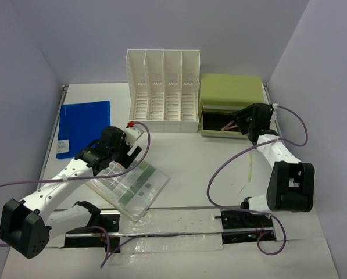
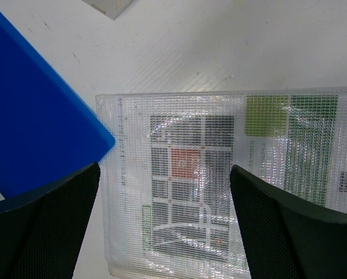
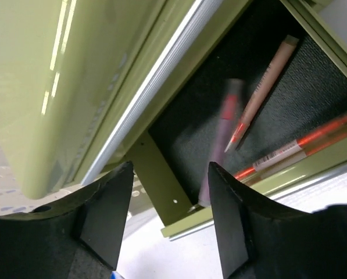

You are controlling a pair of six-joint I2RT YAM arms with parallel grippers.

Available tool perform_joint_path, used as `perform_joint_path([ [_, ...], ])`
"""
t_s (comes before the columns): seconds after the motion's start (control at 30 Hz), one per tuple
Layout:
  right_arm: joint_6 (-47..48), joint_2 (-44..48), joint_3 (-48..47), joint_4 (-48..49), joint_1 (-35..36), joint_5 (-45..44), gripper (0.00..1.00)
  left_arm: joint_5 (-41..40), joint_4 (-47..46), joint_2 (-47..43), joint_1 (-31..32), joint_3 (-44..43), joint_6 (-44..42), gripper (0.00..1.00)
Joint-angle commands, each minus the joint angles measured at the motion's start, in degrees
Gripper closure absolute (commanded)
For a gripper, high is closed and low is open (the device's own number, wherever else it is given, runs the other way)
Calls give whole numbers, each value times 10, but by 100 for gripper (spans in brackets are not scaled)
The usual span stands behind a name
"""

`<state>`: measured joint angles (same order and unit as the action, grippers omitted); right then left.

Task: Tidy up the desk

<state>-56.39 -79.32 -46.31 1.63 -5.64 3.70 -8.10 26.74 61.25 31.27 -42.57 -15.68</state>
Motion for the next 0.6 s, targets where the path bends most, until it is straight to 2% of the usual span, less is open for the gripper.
perform_joint_path([
  [0.0, 52, 23, -33, -30, -2, -7, 37, 14, -10, -5, -3, 0, -4, 1],
  [0.13, 152, 119, -28, -144, -2, -129, 33, 15, -9, -5, -2, 0, -5, 1],
  [0.27, 198, 189, 32, -197, -16, -197, 20, 21, -7, -7, -3, 0, -6, 1],
  [0.4, 203, 188, 81, -214, -74, -160, 10, 24, -4, -10, -3, -1, -4, 1],
  [0.57, 206, 100, 99, -241, -142, -66, 14, 31, -4, -20, -2, 0, -6, 1],
])
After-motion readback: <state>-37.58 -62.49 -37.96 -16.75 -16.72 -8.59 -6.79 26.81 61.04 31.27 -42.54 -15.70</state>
